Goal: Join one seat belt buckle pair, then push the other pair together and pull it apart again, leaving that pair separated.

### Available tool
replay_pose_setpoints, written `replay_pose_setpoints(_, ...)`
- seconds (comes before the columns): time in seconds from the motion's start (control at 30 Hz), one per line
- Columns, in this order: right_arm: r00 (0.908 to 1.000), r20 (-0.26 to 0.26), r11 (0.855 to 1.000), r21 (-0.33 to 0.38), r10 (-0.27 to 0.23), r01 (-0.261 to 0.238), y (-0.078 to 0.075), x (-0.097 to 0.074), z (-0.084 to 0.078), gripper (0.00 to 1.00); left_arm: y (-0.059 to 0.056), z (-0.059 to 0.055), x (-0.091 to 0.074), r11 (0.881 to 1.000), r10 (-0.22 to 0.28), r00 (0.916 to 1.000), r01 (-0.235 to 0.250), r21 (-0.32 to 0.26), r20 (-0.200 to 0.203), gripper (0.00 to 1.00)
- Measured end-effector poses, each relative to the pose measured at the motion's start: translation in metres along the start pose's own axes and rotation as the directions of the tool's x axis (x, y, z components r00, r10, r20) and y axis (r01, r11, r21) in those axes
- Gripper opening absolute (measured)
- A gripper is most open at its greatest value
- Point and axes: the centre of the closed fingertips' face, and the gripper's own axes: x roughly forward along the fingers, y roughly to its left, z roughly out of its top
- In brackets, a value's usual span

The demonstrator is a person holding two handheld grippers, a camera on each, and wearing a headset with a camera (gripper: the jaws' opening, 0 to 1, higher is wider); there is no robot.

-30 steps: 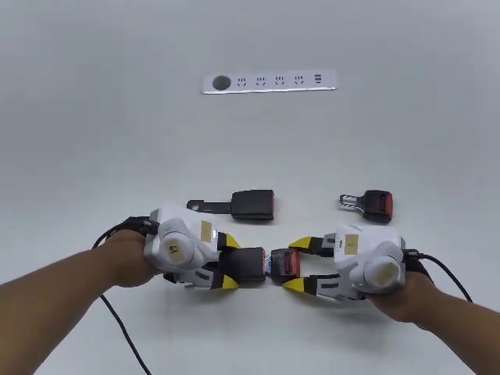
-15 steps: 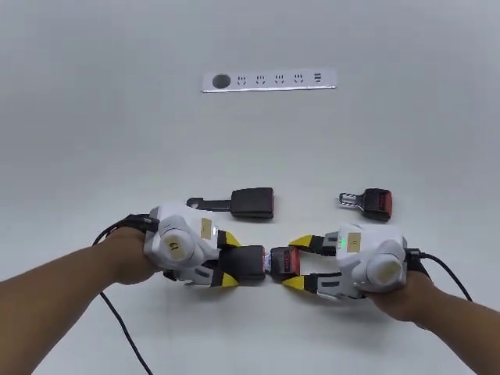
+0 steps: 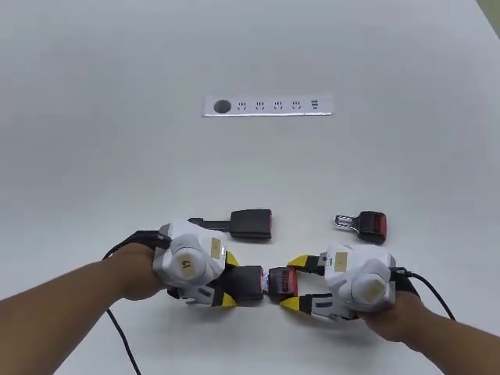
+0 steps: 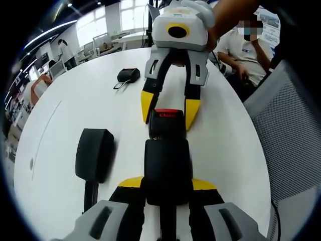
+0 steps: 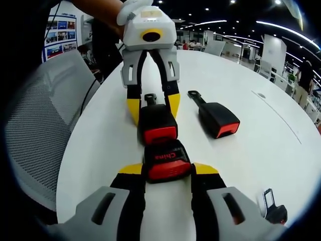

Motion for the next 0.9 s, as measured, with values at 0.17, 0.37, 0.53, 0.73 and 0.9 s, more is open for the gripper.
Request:
replay_pose_setpoints(0.17,0.9996,-0.028,1.0,0.005,0.0,0.0,0.0,0.0,0.002,0.33,0.0,0.0,0.0,1.0,0.01,0.9997,-0.01,-0.014,-0.023,0.34)
replay_pose_setpoints(0.37,0.9992,-0.034,0.997,0.073,-0.02,0.023,0.0,0.0,0.004,0.36,-0.001,0.001,0.0,1.0,0.028,0.9986,-0.028,0.004,-0.046,0.34)
replay_pose_setpoints(0.53,0.9988,-0.019,0.991,0.126,-0.045,0.047,-0.004,0.0,0.006,0.54,-0.003,0.003,-0.004,0.999,0.043,0.9976,-0.042,0.02,-0.055,0.46)
replay_pose_setpoints(0.73,0.9977,-0.03,0.984,0.166,-0.061,0.065,-0.003,-0.013,0.003,0.63,-0.002,0.015,-0.014,0.998,0.06,0.9982,-0.06,-0.035,-0.007,0.58)
replay_pose_setpoints(0.9,0.9951,-0.008,0.98,0.173,-0.099,0.099,-0.008,-0.025,0.004,0.64,0.003,0.023,-0.021,0.993,0.096,0.9951,-0.094,-0.075,0.025,0.61)
